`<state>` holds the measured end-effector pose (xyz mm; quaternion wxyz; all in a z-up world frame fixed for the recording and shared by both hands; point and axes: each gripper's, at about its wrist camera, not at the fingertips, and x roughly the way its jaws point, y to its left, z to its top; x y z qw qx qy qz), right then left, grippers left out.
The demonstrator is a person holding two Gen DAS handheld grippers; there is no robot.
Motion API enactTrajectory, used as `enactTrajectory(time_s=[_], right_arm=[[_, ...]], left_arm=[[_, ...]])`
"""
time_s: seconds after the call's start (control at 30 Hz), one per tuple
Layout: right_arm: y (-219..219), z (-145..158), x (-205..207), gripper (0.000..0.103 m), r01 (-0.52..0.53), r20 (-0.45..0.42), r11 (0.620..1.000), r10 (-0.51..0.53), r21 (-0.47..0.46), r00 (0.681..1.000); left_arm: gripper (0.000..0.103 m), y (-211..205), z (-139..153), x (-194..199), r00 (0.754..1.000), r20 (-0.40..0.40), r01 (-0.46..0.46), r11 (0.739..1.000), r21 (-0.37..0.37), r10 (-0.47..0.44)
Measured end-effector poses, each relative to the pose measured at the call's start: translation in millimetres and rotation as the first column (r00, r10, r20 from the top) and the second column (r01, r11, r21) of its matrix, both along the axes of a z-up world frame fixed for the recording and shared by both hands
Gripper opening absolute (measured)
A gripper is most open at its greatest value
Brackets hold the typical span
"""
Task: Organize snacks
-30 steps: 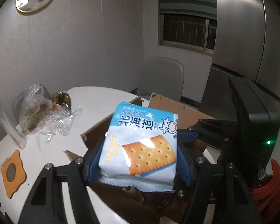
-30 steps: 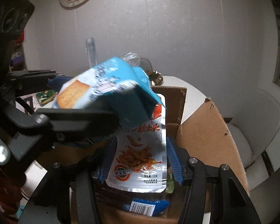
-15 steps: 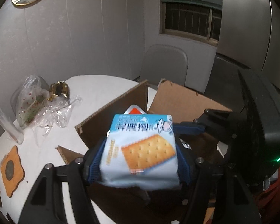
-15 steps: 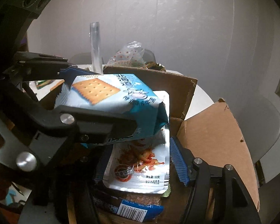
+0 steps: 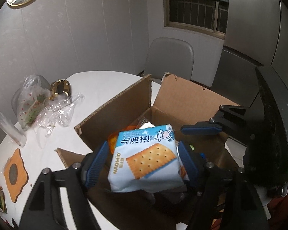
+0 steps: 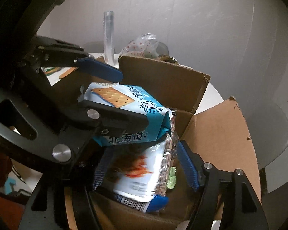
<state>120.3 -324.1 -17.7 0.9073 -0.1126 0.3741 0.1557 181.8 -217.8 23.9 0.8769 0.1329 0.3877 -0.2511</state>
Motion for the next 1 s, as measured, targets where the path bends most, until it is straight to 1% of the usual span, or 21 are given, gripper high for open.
enactTrajectory(time_s=[0.07,0.1,0.2,0.23,0.3,0.37,0.4,0.47,0.53,0.63,0.67,0.73,0.8,0.83,0.87,0.9,0.93,0.97,1.0], right_arm=[[2,2,0,0.067,-0.002,-0.007,1.0,0.002,-0.008,1.0],[3,2,1,0.068,-0.003,-0.007,1.0,0.002,-0.01,1.0],[5,6,-3,0.07,0.0,0.0,1.0,0.0,-0.018,1.0],[4,8,-5,0.072,0.002,0.002,1.0,-0.002,-0.015,1.0],[1,12,-9,0.074,0.011,0.009,1.0,-0.011,-0.006,1.0],[0,17,-13,0.074,0.021,0.018,1.0,-0.021,0.001,1.0],[-1,19,-15,0.075,0.026,0.025,1.0,-0.026,0.006,0.999],[-3,24,-20,0.077,0.036,0.036,0.999,-0.036,0.01,0.999],[-3,30,-25,0.078,0.046,0.05,0.999,-0.046,0.01,0.998],[-2,39,-33,0.078,0.047,0.071,0.999,-0.049,0.024,0.996],[-1,42,-35,0.078,0.045,0.082,0.998,-0.047,0.032,0.995],[-1,50,-44,0.079,0.038,0.115,0.998,-0.044,0.054,0.992],[0,56,-53,0.082,0.032,0.161,0.997,-0.044,0.077,0.986],[1,60,-58,0.084,0.023,0.198,0.995,-0.041,0.096,0.979],[0,63,-63,0.084,0.01,0.23,0.993,-0.036,0.114,0.973],[3,64,-65,0.085,0.0,0.252,0.992,-0.032,0.129,0.967],[4,66,-69,0.088,-0.015,0.282,0.988,-0.03,0.153,0.959],[6,67,-71,0.094,-0.026,0.309,0.984,-0.03,0.175,0.951],[6,67,-74,0.097,-0.032,0.33,0.981,-0.033,0.191,0.943]], left_arm=[[0.083,0,3,-4,1.0,0.006,-0.001,1.0,-0.004,0.001],[0.085,1,5,-6,1.0,0.012,-0.003,1.0,-0.011,0.003],[0.086,6,11,-11,1.0,0.025,-0.015,1.0,-0.025,0.016],[0.086,8,13,-12,0.999,0.03,-0.019,0.999,-0.031,0.02],[0.087,12,19,-19,0.999,0.044,-0.023,0.999,-0.049,0.025],[0.093,16,25,-25,0.998,0.059,-0.025,0.998,-0.062,0.029],[0.095,17,28,-28,0.997,0.069,-0.028,0.998,-0.065,0.033],[0.095,20,33,-35,0.995,0.086,-0.036,0.997,-0.065,0.042],[0.095,24,38,-43,0.993,0.104,-0.046,0.996,-0.074,0.054],[0.096,34,48,-59,0.984,0.155,-0.075,0.993,-0.09,0.088],[0.099,38,51,-65,0.979,0.174,-0.086,0.991,-0.1,0.102],[0.102,46,56,-77,0.969,0.21,-0.108,0.987,-0.122,0.132],[0.102,58,61,-91,0.949,0.257,-0.148,0.979,-0.143,0.181],[0.102,63,63,-98,0.939,0.277,-0.168,0.974,-0.153,0.205],[0.102,69,63,-105,0.926,0.297,-0.189,0.968,-0.164,0.231],[0.102,77,62,-114,0.908,0.319,-0.225,0.958,-0.18,0.273],[0.102,81,62,-117,0.898,0.326,-0.245,0.951,-0.189,0.296],[0.102,87,60,-122,0.881,0.336,-0.276,0.939,-0.205,0.332],[0.102,94,57,-128,0.862,0.347,-0.307,0.925,-0.224,0.37]])
